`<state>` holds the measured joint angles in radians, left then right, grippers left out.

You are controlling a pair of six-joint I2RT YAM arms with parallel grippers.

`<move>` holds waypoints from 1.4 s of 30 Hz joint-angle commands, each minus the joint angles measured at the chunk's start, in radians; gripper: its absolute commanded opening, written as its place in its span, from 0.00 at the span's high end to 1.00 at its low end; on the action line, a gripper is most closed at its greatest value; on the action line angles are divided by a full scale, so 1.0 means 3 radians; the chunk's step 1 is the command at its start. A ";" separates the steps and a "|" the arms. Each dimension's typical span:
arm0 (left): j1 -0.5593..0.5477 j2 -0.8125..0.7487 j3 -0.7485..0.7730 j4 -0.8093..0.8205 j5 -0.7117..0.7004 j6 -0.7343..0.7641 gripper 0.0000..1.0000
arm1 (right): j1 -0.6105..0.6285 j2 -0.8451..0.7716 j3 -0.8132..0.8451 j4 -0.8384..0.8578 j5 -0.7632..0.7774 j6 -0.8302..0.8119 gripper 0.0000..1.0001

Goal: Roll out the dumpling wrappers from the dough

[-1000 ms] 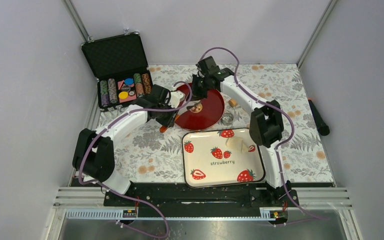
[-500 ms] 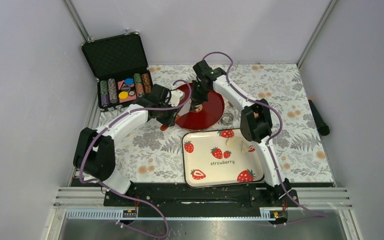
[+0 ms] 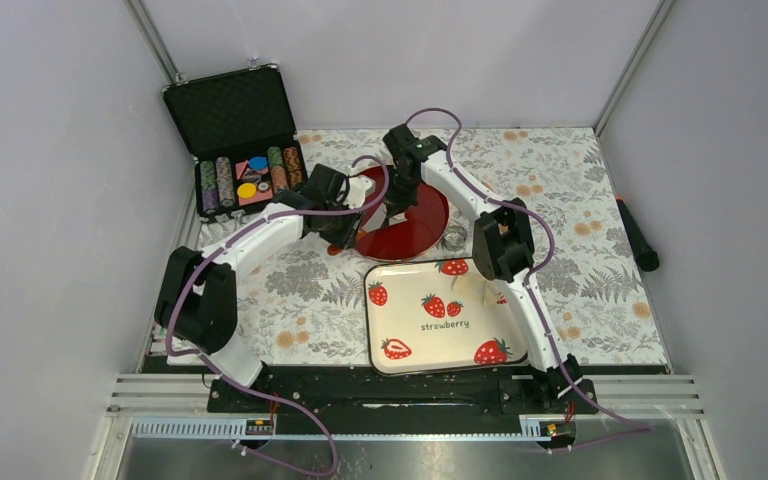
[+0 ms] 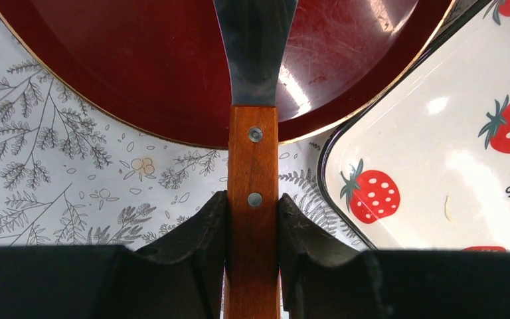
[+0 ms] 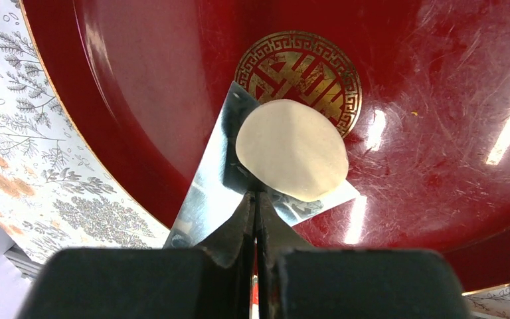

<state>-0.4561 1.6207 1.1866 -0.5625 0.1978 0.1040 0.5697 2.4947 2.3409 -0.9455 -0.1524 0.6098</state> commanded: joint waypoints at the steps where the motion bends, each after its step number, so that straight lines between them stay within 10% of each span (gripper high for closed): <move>1: -0.0013 -0.0040 0.0230 0.0295 0.0069 -0.0018 1.00 | -0.0002 0.0054 0.0188 -0.0146 0.0117 0.0015 1.00; 42: -0.0014 -0.0114 0.0692 -0.0649 -0.0107 0.0392 1.00 | -0.0053 0.0183 0.0152 -0.0259 0.0192 -0.0070 1.00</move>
<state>-0.4580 1.6199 1.3251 -0.7395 0.1963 0.1844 0.5629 2.5401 2.3592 -1.0050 -0.1162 0.6048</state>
